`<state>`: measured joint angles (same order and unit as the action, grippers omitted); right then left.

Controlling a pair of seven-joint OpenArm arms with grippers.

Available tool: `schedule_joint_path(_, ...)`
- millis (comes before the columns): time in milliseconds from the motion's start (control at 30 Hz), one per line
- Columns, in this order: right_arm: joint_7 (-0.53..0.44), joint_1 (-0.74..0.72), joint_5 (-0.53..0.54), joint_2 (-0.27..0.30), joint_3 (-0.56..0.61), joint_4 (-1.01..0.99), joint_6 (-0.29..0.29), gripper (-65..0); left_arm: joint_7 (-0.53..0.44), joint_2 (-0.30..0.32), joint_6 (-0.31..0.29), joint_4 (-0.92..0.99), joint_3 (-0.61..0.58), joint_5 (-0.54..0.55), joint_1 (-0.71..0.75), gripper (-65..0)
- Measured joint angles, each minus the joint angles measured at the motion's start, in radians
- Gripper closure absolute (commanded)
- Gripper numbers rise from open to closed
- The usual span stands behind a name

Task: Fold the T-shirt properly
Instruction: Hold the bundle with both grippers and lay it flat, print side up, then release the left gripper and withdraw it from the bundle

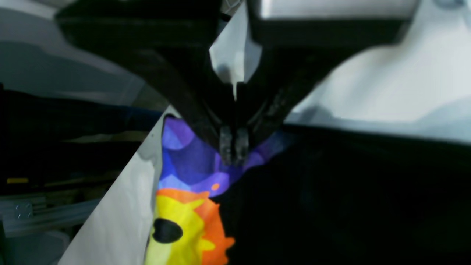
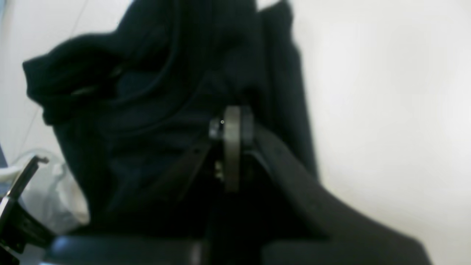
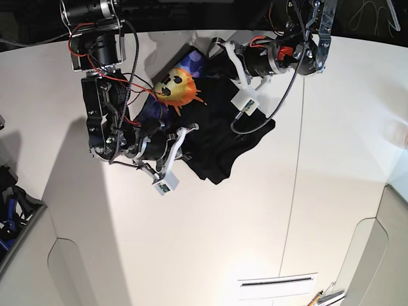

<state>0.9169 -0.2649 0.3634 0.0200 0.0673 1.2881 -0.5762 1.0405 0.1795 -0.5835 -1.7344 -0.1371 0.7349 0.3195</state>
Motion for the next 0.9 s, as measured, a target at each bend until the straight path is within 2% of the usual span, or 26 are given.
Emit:
schedule_joint_path(100,0.005,-0.029,0.015,0.0,-0.005,0.005,0.008,0.0,-0.001,0.001,0.0,-0.003,0.001,0.007,0.008,0.0)
schedule_joint_path(267,0.111,-0.048,0.138,-0.001,-0.057,0.131,0.011,0.0,0.037,0.008,0.002,-0.039,-0.001,-0.006,0.008,0.0)
schedule_joint_path(367,0.205,-0.042,0.204,-0.001,-0.111,0.239,0.011,0.0,0.032,0.051,-0.006,-0.055,-0.003,-0.05,0.013,0.0)
schedule_joint_path(467,0.292,0.0,0.333,-0.001,-0.169,0.34,0.008,0.0,0.012,0.101,-0.008,-0.059,0.011,-0.053,0.013,0.0)
schedule_joint_path(533,0.303,0.053,0.405,-0.001,-0.191,0.382,-0.003,0.0,0.01,0.12,-0.008,-0.069,0.045,-0.031,0.014,0.0)
schedule_joint_path(633,0.312,0.161,0.452,-0.001,-0.197,0.402,-0.003,0.0,0.039,0.133,-0.008,-0.127,0.118,-0.004,0.017,0.0)
schedule_joint_path(733,0.323,0.264,0.494,-0.004,-0.197,0.401,-0.016,0.0,0.035,0.133,-0.011,-0.225,0.204,0.104,0.018,0.0)
schedule_joint_path(800,0.32,0.306,0.517,-0.006,-0.197,0.401,-0.02,0.0,0.021,0.117,-0.031,-0.285,0.246,0.122,0.013,0.0)
schedule_joint_path(900,0.315,0.341,0.522,-0.006,-0.196,0.401,-0.023,0.0,-0.054,0.083,-0.031,-0.306,0.28,0.11,0.014,0.0)
